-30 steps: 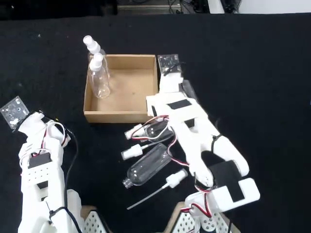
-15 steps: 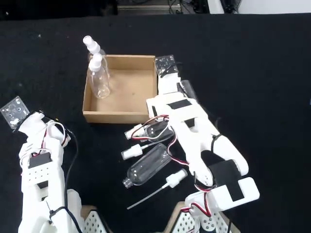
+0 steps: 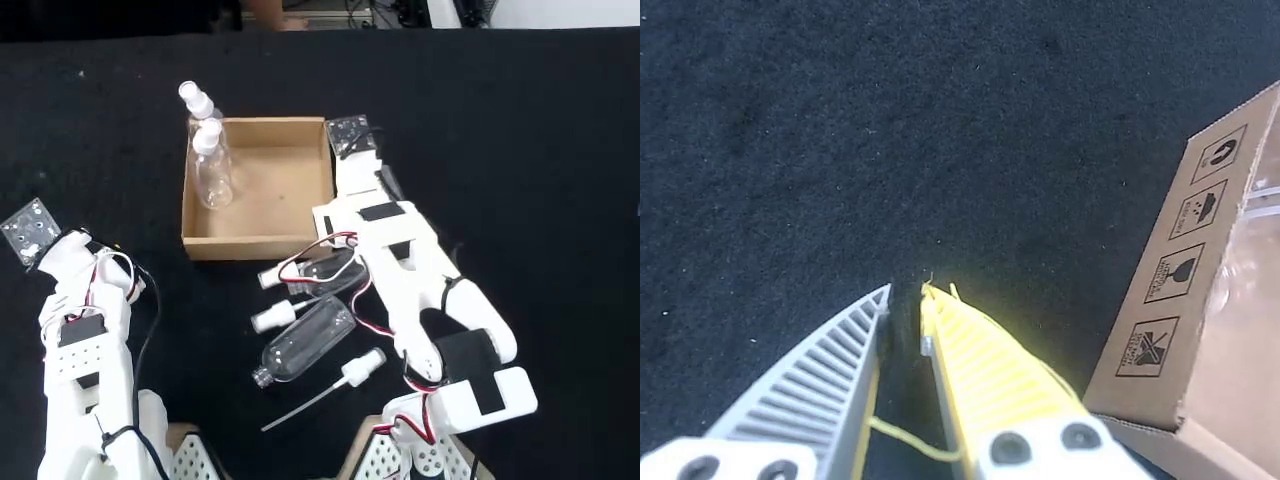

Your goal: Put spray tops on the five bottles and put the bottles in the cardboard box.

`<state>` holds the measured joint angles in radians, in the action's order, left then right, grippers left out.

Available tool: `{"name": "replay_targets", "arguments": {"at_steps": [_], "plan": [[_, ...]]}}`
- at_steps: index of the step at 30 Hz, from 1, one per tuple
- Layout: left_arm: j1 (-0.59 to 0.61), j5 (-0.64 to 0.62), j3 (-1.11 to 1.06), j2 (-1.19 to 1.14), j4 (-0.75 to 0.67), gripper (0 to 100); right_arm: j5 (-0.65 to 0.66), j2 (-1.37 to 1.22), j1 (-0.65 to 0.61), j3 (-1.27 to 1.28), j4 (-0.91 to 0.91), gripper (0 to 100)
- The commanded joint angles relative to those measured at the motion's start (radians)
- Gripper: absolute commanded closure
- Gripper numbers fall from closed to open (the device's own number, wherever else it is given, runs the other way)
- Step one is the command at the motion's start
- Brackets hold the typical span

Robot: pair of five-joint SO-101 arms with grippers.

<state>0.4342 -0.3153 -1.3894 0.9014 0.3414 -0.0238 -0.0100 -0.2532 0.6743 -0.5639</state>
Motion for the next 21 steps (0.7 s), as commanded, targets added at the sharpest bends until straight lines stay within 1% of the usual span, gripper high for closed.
{"name": "replay_targets", "arguments": {"at_steps": [1,4,10,21], "plan": [[-0.007,-0.008,0.012,0.021,-0.021,96,0.018,0.01,0.031,-0.03,-0.02,98.8],[-0.007,-0.008,0.013,0.021,-0.021,96,0.072,0.01,0.031,-0.03,-0.032,98.8],[-0.007,-0.008,0.013,0.021,-0.021,96,0.135,0.01,0.032,-0.062,-0.075,98.8],[-0.007,-0.008,0.013,0.021,-0.021,96,0.242,0.01,0.031,-0.071,-0.077,98.8]]}}
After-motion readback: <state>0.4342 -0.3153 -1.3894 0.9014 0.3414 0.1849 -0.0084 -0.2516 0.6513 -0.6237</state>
